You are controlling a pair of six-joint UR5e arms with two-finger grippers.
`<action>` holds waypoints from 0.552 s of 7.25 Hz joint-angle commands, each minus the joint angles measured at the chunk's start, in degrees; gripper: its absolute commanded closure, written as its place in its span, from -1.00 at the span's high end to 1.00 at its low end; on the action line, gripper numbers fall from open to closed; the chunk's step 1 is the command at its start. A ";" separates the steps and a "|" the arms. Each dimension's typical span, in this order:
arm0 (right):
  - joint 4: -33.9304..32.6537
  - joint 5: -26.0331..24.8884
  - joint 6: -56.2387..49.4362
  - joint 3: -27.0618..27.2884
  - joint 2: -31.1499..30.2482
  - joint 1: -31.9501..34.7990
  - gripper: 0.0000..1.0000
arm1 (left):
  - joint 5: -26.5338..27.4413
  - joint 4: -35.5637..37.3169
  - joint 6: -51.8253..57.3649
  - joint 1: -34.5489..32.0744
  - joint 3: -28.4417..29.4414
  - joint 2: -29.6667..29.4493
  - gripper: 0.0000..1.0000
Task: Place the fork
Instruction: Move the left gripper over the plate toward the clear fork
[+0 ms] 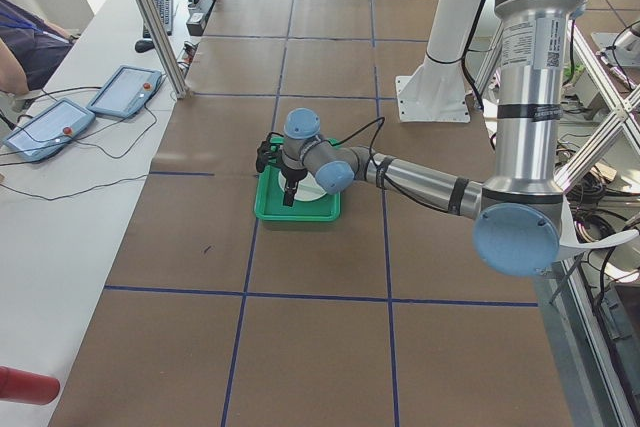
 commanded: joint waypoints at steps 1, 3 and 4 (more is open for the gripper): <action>0.00 0.00 0.00 -0.03 0.00 0.00 1.00 | 5.76 -0.45 -6.98 6.83 2.26 -3.54 0.96; 0.00 0.00 0.00 0.05 0.00 0.00 1.00 | 6.75 -0.45 -7.26 8.96 2.61 -3.54 0.64; 0.00 0.00 0.00 -0.03 0.00 0.00 1.00 | 6.67 -0.53 -7.44 9.75 2.96 -3.54 0.50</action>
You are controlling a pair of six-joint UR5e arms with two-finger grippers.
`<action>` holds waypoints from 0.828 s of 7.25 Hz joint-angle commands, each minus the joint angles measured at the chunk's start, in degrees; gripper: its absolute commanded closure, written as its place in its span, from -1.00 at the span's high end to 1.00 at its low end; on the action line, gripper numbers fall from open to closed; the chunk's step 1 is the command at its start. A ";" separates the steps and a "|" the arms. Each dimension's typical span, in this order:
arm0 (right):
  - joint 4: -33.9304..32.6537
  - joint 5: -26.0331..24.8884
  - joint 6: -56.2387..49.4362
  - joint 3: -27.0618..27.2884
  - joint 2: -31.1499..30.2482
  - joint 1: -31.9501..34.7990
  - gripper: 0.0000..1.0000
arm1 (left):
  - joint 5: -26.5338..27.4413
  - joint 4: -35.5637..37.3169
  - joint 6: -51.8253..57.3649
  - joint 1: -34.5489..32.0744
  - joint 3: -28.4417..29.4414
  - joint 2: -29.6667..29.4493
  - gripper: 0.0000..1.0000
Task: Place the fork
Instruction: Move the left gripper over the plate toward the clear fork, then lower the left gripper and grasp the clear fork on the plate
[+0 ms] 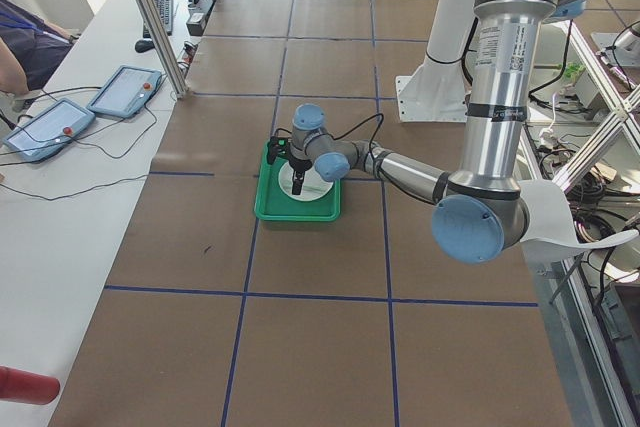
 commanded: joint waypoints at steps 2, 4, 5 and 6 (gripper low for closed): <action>0.00 0.00 0.00 0.06 0.00 0.00 1.00 | -0.09 -0.16 -0.34 2.45 1.45 -0.06 0.43; 0.00 0.00 0.00 0.06 0.00 0.00 1.00 | -0.27 -0.16 -0.33 2.63 1.37 -0.06 0.27; 0.00 0.00 0.00 -0.03 0.00 0.00 1.00 | -0.35 -0.16 -0.34 2.63 1.37 -0.06 -0.25; 0.00 0.00 0.00 -0.03 0.00 0.00 1.00 | -0.44 -0.07 -0.51 2.63 1.45 0.03 -0.78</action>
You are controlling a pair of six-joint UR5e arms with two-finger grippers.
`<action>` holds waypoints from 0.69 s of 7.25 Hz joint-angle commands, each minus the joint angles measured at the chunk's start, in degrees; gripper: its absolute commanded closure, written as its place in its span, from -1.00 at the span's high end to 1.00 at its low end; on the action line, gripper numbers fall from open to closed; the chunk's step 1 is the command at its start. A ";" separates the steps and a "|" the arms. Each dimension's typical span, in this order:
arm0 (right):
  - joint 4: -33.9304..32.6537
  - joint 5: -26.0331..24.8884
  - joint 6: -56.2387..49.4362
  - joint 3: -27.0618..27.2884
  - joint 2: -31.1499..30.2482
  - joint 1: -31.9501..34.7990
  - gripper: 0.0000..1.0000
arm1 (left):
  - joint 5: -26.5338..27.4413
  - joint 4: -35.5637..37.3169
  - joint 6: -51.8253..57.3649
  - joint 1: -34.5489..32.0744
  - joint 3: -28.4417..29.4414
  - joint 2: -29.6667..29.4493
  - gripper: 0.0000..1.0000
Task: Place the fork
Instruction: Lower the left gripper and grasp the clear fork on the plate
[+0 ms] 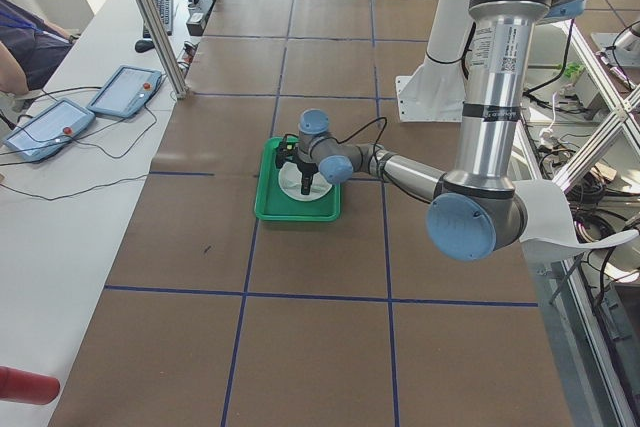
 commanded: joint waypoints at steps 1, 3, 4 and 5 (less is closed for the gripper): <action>0.00 0.00 0.00 -0.04 0.00 0.00 1.00 | -0.11 0.07 -1.18 0.03 0.06 0.07 -1.00; 0.00 0.00 0.00 0.04 0.00 0.00 1.00 | -0.11 0.07 -1.19 0.03 -0.20 0.07 -1.00; 0.00 0.00 0.00 0.04 0.00 0.00 1.00 | -0.20 0.07 -1.19 -0.15 -1.25 0.07 -1.00; 0.00 0.00 0.00 -0.04 0.00 0.00 1.00 | -0.20 0.07 -1.19 -0.24 -1.69 -0.10 -1.00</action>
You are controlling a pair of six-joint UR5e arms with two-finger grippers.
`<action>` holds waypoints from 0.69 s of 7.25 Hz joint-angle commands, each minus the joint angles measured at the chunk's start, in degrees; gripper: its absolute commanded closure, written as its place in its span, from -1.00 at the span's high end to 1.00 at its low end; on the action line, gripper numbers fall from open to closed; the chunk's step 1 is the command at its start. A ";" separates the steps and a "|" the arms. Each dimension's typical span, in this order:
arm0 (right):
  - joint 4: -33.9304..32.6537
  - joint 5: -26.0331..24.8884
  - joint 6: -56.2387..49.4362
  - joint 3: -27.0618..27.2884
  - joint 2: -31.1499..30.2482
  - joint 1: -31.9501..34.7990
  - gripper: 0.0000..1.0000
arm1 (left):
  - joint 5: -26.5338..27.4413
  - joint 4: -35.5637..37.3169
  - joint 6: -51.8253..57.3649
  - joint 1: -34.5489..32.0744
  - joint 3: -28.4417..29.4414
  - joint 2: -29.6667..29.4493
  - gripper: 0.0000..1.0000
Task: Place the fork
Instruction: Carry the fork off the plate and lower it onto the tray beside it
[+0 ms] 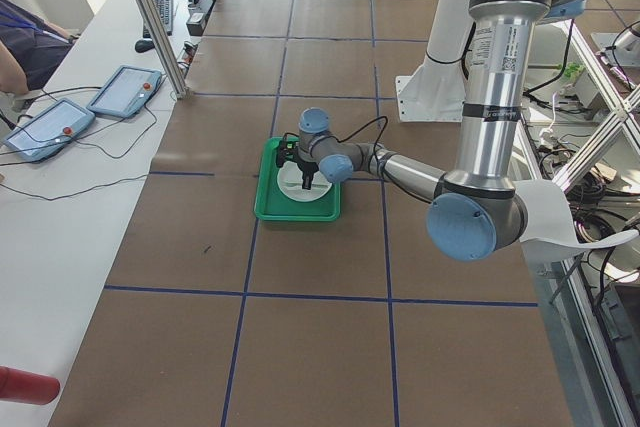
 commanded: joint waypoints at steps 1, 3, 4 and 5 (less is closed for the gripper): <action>0.00 0.00 0.00 0.03 0.00 0.00 1.00 | -1.77 0.00 -0.01 -0.90 -1.20 0.13 -1.00; 0.00 0.00 0.00 -0.06 0.00 0.00 1.00 | -5.57 -0.17 1.57 -5.30 -0.51 2.92 -1.00; 0.00 0.00 0.00 0.03 0.00 0.00 1.00 | -5.31 -1.31 4.10 -5.31 0.19 4.51 -1.00; 0.00 0.00 0.00 -0.06 0.00 0.00 1.00 | -5.30 -3.06 4.39 -5.31 0.37 6.27 -1.00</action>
